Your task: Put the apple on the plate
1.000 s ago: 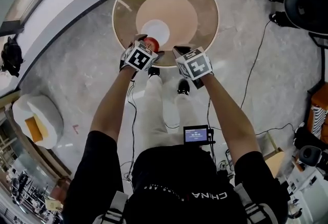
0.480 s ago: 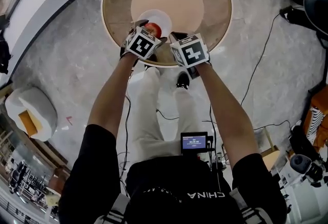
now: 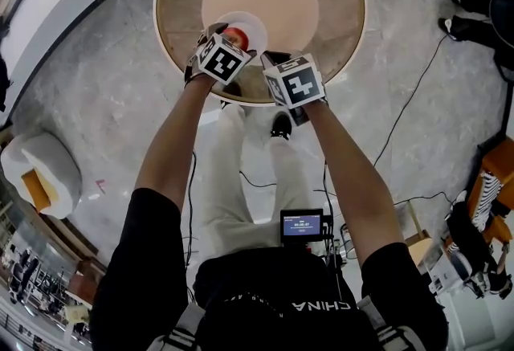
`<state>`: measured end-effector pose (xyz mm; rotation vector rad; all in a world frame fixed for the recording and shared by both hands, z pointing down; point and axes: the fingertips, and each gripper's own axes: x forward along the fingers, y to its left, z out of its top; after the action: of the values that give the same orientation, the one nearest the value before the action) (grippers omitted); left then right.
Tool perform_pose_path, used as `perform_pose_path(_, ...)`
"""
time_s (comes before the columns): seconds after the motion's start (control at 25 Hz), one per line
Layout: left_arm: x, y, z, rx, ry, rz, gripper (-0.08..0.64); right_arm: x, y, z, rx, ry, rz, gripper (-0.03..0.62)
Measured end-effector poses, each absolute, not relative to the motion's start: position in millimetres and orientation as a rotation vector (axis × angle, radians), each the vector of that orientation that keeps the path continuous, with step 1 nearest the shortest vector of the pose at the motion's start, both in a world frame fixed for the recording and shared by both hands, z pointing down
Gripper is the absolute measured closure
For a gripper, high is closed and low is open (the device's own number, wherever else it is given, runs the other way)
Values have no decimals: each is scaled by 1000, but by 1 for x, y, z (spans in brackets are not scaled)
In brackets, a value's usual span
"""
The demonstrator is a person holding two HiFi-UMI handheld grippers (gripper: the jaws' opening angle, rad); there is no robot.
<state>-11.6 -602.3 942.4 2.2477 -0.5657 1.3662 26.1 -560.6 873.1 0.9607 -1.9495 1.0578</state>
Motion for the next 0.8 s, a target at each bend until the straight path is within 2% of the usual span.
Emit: perform_pose_path(0.8, -9, -605, 922, 2287, -585, 1389, 117, 30, -559, 863, 938, -1971, 1063, 563)
